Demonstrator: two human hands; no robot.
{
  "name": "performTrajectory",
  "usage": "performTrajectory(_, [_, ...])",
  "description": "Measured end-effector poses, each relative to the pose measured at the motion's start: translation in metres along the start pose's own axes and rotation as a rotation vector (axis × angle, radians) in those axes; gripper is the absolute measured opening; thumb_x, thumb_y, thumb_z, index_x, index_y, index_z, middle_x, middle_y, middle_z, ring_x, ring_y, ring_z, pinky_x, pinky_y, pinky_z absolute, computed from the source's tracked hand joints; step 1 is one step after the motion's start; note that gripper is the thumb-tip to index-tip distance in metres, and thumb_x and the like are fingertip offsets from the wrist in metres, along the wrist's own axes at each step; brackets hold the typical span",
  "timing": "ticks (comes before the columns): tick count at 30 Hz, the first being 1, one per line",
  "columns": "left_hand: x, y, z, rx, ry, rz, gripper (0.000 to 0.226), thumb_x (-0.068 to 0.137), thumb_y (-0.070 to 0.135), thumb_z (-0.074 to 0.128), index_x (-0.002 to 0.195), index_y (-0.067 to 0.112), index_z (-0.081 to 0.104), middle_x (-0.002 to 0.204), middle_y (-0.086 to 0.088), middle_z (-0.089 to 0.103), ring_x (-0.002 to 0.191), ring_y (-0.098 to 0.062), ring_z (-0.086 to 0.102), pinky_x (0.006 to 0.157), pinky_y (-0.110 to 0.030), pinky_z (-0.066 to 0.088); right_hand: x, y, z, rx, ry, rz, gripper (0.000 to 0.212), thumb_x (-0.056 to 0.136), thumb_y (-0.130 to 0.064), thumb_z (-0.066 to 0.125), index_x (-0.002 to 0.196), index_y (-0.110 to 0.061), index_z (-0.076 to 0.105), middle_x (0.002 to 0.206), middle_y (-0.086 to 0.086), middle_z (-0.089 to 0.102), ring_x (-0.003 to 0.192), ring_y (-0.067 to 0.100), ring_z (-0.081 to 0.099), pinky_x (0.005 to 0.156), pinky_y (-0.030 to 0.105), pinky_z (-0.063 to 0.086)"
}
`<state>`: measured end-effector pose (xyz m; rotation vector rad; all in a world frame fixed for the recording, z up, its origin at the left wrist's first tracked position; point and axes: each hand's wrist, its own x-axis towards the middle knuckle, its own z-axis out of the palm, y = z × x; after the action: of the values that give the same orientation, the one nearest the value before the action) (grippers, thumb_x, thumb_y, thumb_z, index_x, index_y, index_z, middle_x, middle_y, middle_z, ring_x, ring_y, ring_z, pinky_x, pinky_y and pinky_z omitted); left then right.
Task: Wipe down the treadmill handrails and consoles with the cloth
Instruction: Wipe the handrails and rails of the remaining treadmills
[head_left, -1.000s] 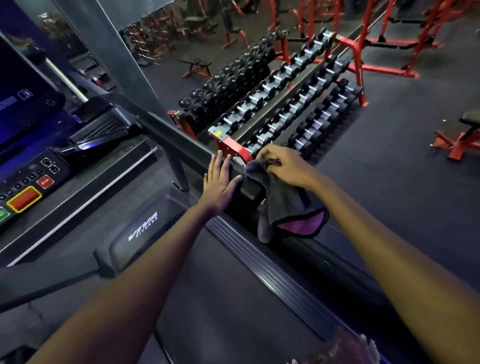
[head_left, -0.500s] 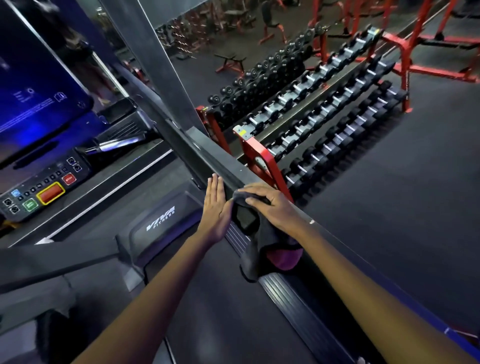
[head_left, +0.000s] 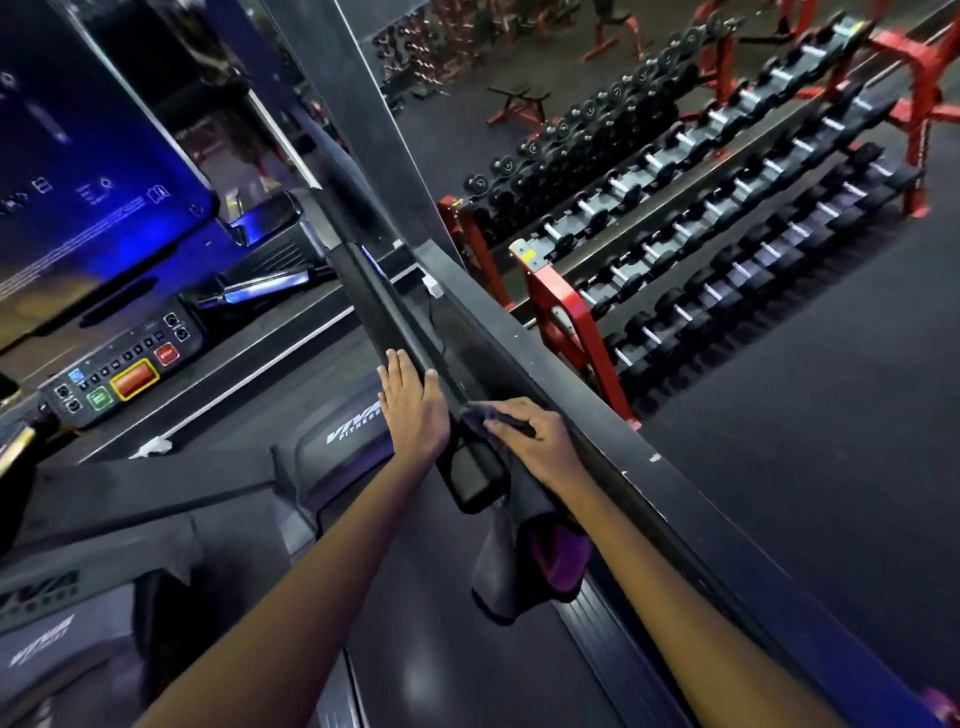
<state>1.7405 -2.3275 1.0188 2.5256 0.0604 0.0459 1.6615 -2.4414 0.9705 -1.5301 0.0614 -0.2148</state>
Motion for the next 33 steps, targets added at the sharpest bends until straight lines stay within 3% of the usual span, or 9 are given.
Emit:
performTrajectory(4, [0.002,-0.002,0.001,0.007,0.022,0.004,0.054,0.102,0.021,0.030,0.150,0.008,0.010,0.160,-0.003,0.004,0.147,-0.019,-0.002,0.117,-0.037,-0.001,-0.020,0.000,0.001,0.140,-0.026,0.043,0.028,0.088,-0.008,0.062,0.110,-0.025,0.064,0.104,-0.006,0.056,0.104,0.006,0.054,0.096,0.019,0.037])
performTrajectory(7, [0.004,-0.003,0.002,0.012,0.026,0.007,0.054,0.102,0.020,0.031,0.150,0.006,0.011,0.159,-0.005,0.004,0.147,-0.021,-0.002,0.117,-0.035,-0.001,-0.028,0.000,0.001,0.196,-0.090,0.062,0.036,0.087,-0.006,0.062,0.118,-0.026,0.058,0.108,-0.013,0.053,0.104,-0.006,0.051,0.098,0.013,0.034])
performTrajectory(12, [0.003,-0.004,0.001,-0.014,0.032,0.027,0.052,0.103,0.018,0.031,0.150,0.004,0.012,0.159,-0.007,0.004,0.147,-0.022,-0.003,0.117,-0.030,-0.002,-0.009,0.001,-0.005,0.060,-0.132,0.043,0.039,0.088,-0.008,0.062,0.125,-0.020,0.057,0.105,-0.009,0.053,0.104,0.004,0.052,0.093,0.008,0.034])
performTrajectory(18, [0.001,-0.004,0.000,-0.065,0.018,0.016,0.051,0.103,0.017,0.030,0.149,0.004,0.011,0.159,-0.009,-0.001,0.147,-0.021,-0.003,0.117,-0.030,-0.001,-0.013,0.016,-0.005,0.078,-0.107,0.087,0.035,0.090,-0.004,0.058,0.124,-0.013,0.057,0.103,-0.012,0.051,0.098,-0.014,0.050,0.092,0.007,0.034])
performTrajectory(25, [-0.001,-0.003,0.002,-0.032,0.023,0.010,0.053,0.103,0.018,0.031,0.150,0.007,0.010,0.159,-0.006,-0.002,0.147,-0.017,-0.003,0.119,-0.031,-0.001,0.017,0.015,-0.001,0.013,-0.136,0.109,0.034,0.088,-0.005,0.061,0.122,-0.011,0.060,0.100,-0.010,0.053,0.095,-0.004,0.052,0.090,0.008,0.035])
performTrajectory(28, [-0.002,-0.001,0.001,-0.051,0.022,0.011,0.053,0.103,0.019,0.032,0.150,0.008,0.011,0.159,-0.004,-0.002,0.147,-0.015,-0.002,0.119,-0.032,0.000,0.014,0.021,-0.001,0.033,-0.108,0.079,0.036,0.087,-0.004,0.062,0.121,-0.015,0.059,0.101,-0.012,0.055,0.095,-0.007,0.053,0.090,0.008,0.037])
performTrajectory(33, [-0.005,0.002,-0.001,0.000,0.000,-0.002,0.055,0.103,0.023,0.032,0.151,0.011,0.008,0.159,-0.001,-0.005,0.147,-0.015,-0.001,0.117,-0.035,0.000,0.031,0.022,0.004,0.048,-0.100,0.111,0.033,0.085,0.000,0.063,0.117,-0.008,0.062,0.098,-0.006,0.057,0.089,-0.006,0.055,0.087,0.007,0.038])
